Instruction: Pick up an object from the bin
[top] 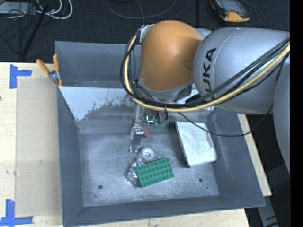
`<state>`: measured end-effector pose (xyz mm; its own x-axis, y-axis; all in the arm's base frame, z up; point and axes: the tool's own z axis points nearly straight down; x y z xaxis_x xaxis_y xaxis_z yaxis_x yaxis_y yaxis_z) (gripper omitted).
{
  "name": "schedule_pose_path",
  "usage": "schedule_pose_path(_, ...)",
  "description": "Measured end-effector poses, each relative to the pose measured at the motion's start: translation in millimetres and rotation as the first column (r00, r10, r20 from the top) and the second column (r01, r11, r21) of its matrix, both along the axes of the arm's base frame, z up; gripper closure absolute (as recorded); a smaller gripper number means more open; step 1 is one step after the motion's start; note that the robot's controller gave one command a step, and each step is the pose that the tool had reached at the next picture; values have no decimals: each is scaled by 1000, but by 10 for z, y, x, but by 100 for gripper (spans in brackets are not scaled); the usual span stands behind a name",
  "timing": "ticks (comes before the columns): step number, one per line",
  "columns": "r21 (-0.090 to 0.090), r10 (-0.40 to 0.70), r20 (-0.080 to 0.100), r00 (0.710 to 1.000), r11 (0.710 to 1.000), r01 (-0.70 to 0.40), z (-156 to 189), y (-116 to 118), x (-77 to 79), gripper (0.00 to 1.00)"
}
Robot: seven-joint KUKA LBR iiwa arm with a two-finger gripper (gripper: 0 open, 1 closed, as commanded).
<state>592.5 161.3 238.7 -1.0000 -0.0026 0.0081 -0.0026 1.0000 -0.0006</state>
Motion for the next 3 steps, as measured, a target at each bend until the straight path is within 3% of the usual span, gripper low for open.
schedule_pose_path(1, 1, 166, 13, 986, 986, -166, 522, 21, -77, 0)
schedule_pose_path(2, -2, 27, 0, 1000, 1000, -27, -140, -607, -743, 0)
schedule_pose_path(3, 2, 184, 14, 983, 983, -184, -1691, -715, -808, 0)
